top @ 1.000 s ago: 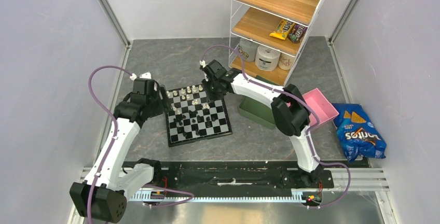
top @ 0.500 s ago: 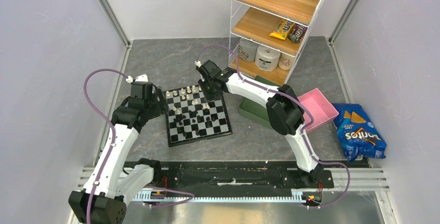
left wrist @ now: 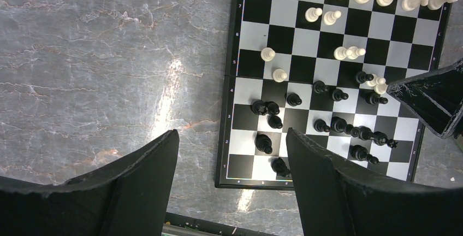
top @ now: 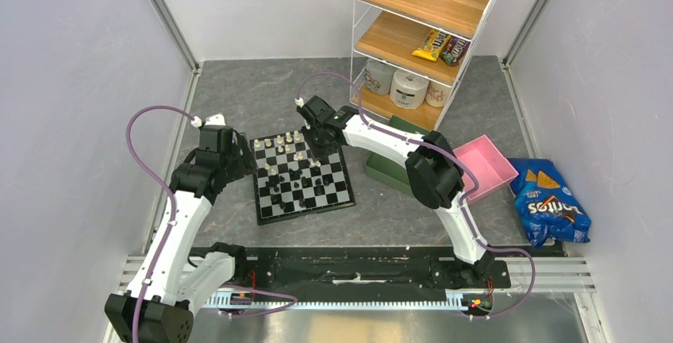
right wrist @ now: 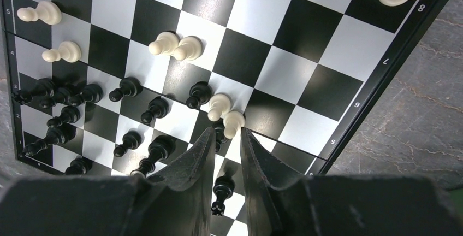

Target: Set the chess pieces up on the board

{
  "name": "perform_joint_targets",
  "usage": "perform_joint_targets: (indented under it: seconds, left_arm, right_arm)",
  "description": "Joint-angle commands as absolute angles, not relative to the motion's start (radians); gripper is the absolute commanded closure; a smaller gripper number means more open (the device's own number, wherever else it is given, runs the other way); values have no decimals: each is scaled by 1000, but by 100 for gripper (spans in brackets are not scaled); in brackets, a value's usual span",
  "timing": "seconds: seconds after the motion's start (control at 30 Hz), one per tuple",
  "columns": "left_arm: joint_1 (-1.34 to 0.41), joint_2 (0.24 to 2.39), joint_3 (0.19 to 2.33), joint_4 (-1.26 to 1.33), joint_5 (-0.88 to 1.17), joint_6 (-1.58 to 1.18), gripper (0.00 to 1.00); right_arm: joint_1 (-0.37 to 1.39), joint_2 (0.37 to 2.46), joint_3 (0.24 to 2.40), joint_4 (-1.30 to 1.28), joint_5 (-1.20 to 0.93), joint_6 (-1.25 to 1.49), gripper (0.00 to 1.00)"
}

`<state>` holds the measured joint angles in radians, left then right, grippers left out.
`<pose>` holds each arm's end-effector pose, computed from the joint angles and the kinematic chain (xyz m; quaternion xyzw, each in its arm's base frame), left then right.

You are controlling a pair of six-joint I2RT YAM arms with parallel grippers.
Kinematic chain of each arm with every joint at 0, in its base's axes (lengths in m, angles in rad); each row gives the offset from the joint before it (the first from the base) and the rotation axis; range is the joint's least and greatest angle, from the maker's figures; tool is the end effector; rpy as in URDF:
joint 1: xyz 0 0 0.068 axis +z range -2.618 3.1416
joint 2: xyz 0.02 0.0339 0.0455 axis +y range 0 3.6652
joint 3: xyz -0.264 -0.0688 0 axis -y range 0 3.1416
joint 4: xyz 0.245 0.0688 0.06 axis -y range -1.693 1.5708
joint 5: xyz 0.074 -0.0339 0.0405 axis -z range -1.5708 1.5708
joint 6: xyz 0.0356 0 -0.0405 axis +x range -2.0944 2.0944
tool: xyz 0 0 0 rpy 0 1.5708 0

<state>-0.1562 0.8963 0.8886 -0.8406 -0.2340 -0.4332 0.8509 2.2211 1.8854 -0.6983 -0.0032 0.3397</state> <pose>0.1716 -0.0187 0.2963 -0.1691 0.9145 0.0025 0.3676 0.3210 0.3662 0.2054 -0.2442 0.9328 0.1500 0.2187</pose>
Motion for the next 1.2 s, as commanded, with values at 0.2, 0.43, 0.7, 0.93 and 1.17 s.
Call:
perform_joint_targets:
  seconds: [0.2, 0.43, 0.7, 0.93, 1.17]
  left_arm:
    - [-150, 887, 887, -843, -252, -450, 21]
    - [-149, 890, 887, -842, -252, -450, 20]
    - [-148, 896, 887, -842, -249, -450, 20]
    - [-146, 900, 888, -840, -243, -450, 21]
    - [-143, 903, 888, -841, -239, -449, 21]
  right_arm:
    - [853, 2251, 1908, -713, 11, 327, 70]
    - [853, 2260, 1917, -716, 29, 326, 76]
    - [844, 2256, 1939, -716, 165, 306, 85]
    - [774, 2306, 2015, -713, 164, 328, 86]
    - [740, 2338, 2054, -713, 162, 337, 86]
